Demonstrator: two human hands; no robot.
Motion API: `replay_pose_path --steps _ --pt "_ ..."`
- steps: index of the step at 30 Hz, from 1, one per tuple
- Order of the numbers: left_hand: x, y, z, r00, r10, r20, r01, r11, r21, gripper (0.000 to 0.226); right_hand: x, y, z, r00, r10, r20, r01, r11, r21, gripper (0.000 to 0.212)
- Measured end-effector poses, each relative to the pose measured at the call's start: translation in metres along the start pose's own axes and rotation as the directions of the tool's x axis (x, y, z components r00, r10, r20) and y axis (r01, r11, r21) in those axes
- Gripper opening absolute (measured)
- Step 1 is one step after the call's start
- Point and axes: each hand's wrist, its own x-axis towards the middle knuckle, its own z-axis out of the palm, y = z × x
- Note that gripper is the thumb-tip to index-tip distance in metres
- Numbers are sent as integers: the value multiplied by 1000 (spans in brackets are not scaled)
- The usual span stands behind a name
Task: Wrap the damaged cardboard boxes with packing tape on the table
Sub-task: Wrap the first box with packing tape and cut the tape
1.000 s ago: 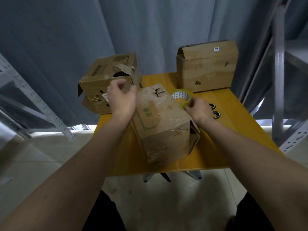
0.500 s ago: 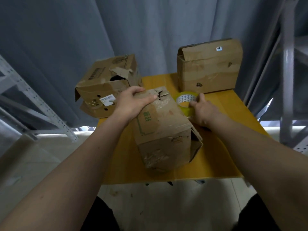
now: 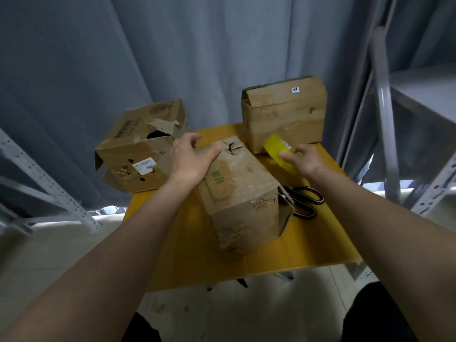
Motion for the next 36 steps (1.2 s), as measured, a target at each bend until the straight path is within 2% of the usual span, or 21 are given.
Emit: replay_pose_path --steps 1,2,5,7,9,10,11,12,13,14,15,16,19,24,31,36 --pt "-2 1 -1 999 31 -25 -31 999 15 60 -2 -7 -4 1000 1 -21 2 990 144 29" --pt "-3 3 -2 997 62 -42 -61 998 24 59 -4 -14 -8 999 -19 -36 26 978 208 27" --pt "-7 12 -5 984 159 -83 -158 987 15 56 -14 -38 -15 992 -110 -62 122 961 248 30" --pt "-10 23 -9 979 181 -89 -186 982 -46 47 -22 -53 -16 980 -172 -102 190 960 206 36" --pt "-13 37 -16 995 91 -46 -99 970 -224 30 -32 -67 -14 949 -272 -158 293 947 133 35" --pt "-15 43 -20 999 -6 38 20 927 -373 24 -38 -73 -11 926 -334 -178 355 929 106 34" --pt "-18 48 -25 976 -115 186 198 828 -524 27 -44 -79 -8 896 -398 -195 419 905 79 31" --pt "-21 52 -30 907 -187 378 400 667 -629 36 -50 -84 -5 863 -460 -206 479 877 47 30" --pt "-25 55 -37 810 -203 550 572 481 -664 47 -55 -88 -2 827 -521 -212 534 845 7 29" --pt "-27 56 -43 724 -180 665 683 316 -658 57 -60 -91 0 784 -582 -216 588 808 -41 29" --pt "-29 54 -48 677 -143 722 734 188 -652 64 -65 -93 3 738 -640 -215 638 765 -88 29" --pt "-31 51 -51 667 -111 737 745 95 -660 66 -69 -94 4 694 -690 -206 679 722 -131 28" --pt "-36 45 -58 693 -81 717 715 -52 -697 63 -79 -95 8 589 -793 -154 753 608 -250 24" --pt "-40 37 -69 696 -122 707 703 -81 -706 45 -83 -95 9 435 -892 -123 800 446 -401 19" --pt "-42 32 -76 704 -148 694 691 -80 -718 6 -83 -93 5 250 -966 -62 833 247 -495 16" --pt "-40 35 -71 755 -222 617 633 0 -774 6 -84 -93 7 165 -986 -8 842 145 -520 23"
